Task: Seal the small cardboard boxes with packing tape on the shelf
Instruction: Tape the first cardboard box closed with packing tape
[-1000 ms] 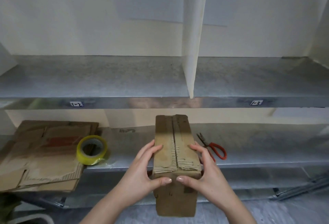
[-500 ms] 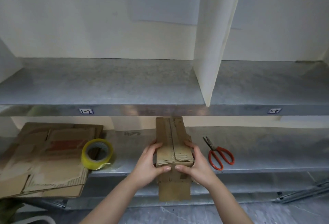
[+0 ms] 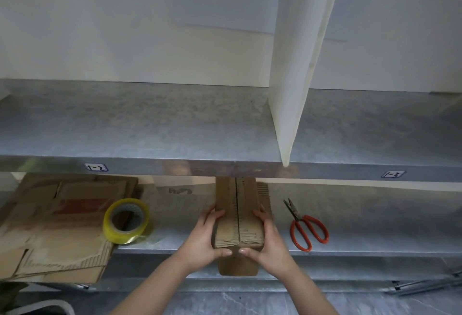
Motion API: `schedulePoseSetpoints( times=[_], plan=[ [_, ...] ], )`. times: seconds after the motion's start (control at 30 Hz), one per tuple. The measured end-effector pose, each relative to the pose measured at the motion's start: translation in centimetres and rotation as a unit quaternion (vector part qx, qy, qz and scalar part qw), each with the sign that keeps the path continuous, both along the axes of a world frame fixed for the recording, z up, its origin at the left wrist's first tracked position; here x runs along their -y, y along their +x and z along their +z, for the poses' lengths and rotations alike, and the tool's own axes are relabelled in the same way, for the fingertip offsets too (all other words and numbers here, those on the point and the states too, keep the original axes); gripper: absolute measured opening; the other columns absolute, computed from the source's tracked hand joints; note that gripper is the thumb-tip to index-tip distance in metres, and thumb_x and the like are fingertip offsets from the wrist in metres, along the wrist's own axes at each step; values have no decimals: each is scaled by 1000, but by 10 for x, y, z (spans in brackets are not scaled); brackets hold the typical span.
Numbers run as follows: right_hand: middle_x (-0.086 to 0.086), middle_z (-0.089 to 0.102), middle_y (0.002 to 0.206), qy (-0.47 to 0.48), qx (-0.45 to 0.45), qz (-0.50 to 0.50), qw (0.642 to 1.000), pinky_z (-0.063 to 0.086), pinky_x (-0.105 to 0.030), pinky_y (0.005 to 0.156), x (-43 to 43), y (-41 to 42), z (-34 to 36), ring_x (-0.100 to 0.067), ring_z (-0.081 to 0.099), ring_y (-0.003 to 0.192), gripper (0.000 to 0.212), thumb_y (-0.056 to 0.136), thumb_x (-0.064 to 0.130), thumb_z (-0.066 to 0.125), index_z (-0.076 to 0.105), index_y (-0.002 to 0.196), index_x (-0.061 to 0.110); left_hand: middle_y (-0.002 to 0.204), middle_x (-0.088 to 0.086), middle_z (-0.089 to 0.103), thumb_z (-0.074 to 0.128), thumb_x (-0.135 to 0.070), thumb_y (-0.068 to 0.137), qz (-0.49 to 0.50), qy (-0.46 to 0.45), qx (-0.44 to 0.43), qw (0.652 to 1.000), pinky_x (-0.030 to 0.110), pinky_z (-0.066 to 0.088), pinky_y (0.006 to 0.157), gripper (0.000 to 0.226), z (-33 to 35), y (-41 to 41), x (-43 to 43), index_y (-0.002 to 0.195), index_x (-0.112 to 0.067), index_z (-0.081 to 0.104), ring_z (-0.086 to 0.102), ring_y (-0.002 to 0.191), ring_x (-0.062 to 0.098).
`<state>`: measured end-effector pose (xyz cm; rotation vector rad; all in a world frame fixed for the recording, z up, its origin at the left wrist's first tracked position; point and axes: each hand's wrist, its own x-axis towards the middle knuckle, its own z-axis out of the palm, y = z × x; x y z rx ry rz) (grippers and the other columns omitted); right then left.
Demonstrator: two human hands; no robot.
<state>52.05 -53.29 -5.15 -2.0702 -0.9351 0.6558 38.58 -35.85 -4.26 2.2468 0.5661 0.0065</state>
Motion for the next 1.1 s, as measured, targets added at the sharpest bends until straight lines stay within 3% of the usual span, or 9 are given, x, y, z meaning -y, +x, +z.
schedulePoseSetpoints(
  times=[0.13,0.23,0.37,0.47,0.6,0.67,0.8,0.97,1.1],
  plan=[
    [5,9,161,-21,88,25,996,19,-30,120,6,-3,8,-12,13,147,103,70,66,72,16,150,34,157,-15,-20,72,-66,68,-36,87,-40,995,34,9,120,113,7,-4,1,152,-38,1,-15,146,12],
    [10,6,161,-30,152,39,987,13,-29,120,10,-6,16,-11,5,148,96,76,78,53,12,152,38,156,-15,-25,67,-70,70,-47,147,-46,987,36,6,120,113,13,-9,4,153,-37,-2,-21,145,13],
    [8,18,160,-15,223,35,974,21,-38,121,4,-13,36,-16,8,149,69,90,62,48,25,150,39,155,-18,-27,64,-73,69,-64,183,-44,980,39,3,120,113,16,-18,2,151,-42,-8,-24,144,13],
    [7,27,158,0,281,71,957,24,-40,119,-13,-24,53,-18,14,149,61,92,58,43,35,148,35,155,-16,-26,60,-79,67,-89,206,-52,973,38,-2,118,114,14,-33,-8,145,-47,-17,-28,143,14],
    [7,25,159,-42,324,141,935,13,-42,123,-49,-46,63,-17,8,150,60,92,61,31,32,148,40,148,-18,-33,54,-82,68,-93,227,-69,967,32,-13,114,111,7,-58,-25,144,-46,-19,-34,138,12],
    [4,30,158,-54,326,152,931,7,-41,123,-68,-56,65,-19,11,150,59,92,60,32,35,147,38,149,-17,-30,53,-81,70,-85,231,-74,966,32,-14,113,111,4,-68,-36,151,-38,-10,-32,138,12],
    [-4,47,147,-47,336,146,929,19,-45,120,-106,-85,56,-28,30,145,57,91,56,36,46,142,32,161,-11,-9,44,-79,77,-62,261,-81,960,30,-10,115,99,2,-101,-71,154,-31,3,-12,148,17],
    [-1,32,156,-104,285,152,941,9,-38,122,-158,-133,16,-22,16,149,59,94,53,40,33,149,33,162,-5,6,36,-69,89,-49,295,-116,947,34,-1,120,82,1,-155,-137,155,-27,9,-2,149,16],
    [2,27,159,-157,218,105,958,13,-30,121,-185,-162,-25,-18,14,149,60,97,50,42,29,151,27,161,-7,12,36,-65,91,-81,306,-136,939,36,-11,117,76,-3,-174,-176,154,-30,13,2,149,15]
  ],
)
